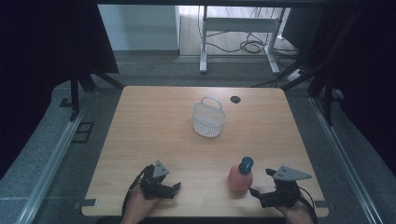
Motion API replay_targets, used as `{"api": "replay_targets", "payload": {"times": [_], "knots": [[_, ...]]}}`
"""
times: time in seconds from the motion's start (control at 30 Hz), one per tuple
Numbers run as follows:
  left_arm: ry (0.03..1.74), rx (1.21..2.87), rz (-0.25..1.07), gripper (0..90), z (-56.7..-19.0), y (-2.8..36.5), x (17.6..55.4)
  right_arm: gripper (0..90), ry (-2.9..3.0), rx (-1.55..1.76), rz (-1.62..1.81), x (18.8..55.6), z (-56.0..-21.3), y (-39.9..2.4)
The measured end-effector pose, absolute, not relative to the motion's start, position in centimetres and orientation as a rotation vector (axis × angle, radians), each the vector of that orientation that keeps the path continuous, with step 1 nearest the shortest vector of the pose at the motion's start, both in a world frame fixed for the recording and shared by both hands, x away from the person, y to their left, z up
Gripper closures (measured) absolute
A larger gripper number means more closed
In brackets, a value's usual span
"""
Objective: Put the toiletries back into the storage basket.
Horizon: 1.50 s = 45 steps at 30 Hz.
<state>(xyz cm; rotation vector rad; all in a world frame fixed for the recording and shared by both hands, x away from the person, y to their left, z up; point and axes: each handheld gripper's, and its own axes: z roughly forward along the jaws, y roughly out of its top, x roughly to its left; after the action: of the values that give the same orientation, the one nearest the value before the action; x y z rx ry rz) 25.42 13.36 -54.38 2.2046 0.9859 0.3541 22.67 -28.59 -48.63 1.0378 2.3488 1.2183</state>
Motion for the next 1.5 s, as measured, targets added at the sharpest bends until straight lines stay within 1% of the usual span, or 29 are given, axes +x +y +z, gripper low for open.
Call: {"api": "replay_targets", "payload": {"times": [0.43,0.5,0.53,0.8,1.0,1.03,1.07,1.13,1.17,1.2,1.33,1.4,1.47,1.5], "knots": [[0.988,2.204,0.355,10.5,-54.4,13.3,25.4,7.6,2.348,1.019,1.267,23.7,-46.9,-28.0],[0.989,2.203,0.356,10.5,-54.4,13.3,25.4,9.7,2.356,1.017,1.274,23.8,-46.7,-27.8],[0.989,2.203,0.356,10.5,-54.4,13.3,25.4,12.3,2.361,1.014,1.283,24.0,-46.6,-27.6],[0.992,2.202,0.357,10.5,-54.4,13.3,25.4,18.6,2.370,0.994,1.321,24.3,-45.7,-26.9],[0.992,2.202,0.358,10.5,-54.4,13.3,25.3,26.6,2.381,0.983,1.333,24.6,-45.1,-26.2],[0.993,2.202,0.358,10.5,-54.4,13.3,25.3,30.9,2.390,0.974,1.334,24.7,-45.0,-25.9],[0.992,2.203,0.358,10.5,-54.4,13.3,25.3,30.9,2.390,0.974,1.334,24.7,-45.0,-25.9],[0.995,2.199,0.359,10.5,-54.4,13.3,25.3,34.0,2.401,0.957,1.329,24.8,-45.0,-25.6],[0.996,2.199,0.359,10.5,-54.4,13.3,25.3,37.7,2.409,0.945,1.326,24.9,-44.9,-25.4],[0.995,2.199,0.359,10.5,-54.4,13.3,25.3,37.7,2.409,0.945,1.326,24.9,-44.9,-25.4],[0.996,2.199,0.360,10.5,-54.4,13.3,25.3,43.4,2.403,0.931,1.335,25.2,-44.6,-25.0],[0.997,2.199,0.360,10.5,-54.4,13.3,25.3,44.4,2.401,0.931,1.336,25.2,-44.5,-24.9],[0.997,2.199,0.360,10.5,-54.4,13.3,25.3,48.8,2.403,0.925,1.326,25.4,-44.4,-24.8],[0.997,2.199,0.360,10.5,-54.4,13.3,25.3,48.8,2.403,0.925,1.326,25.4,-44.4,-24.8]]}}
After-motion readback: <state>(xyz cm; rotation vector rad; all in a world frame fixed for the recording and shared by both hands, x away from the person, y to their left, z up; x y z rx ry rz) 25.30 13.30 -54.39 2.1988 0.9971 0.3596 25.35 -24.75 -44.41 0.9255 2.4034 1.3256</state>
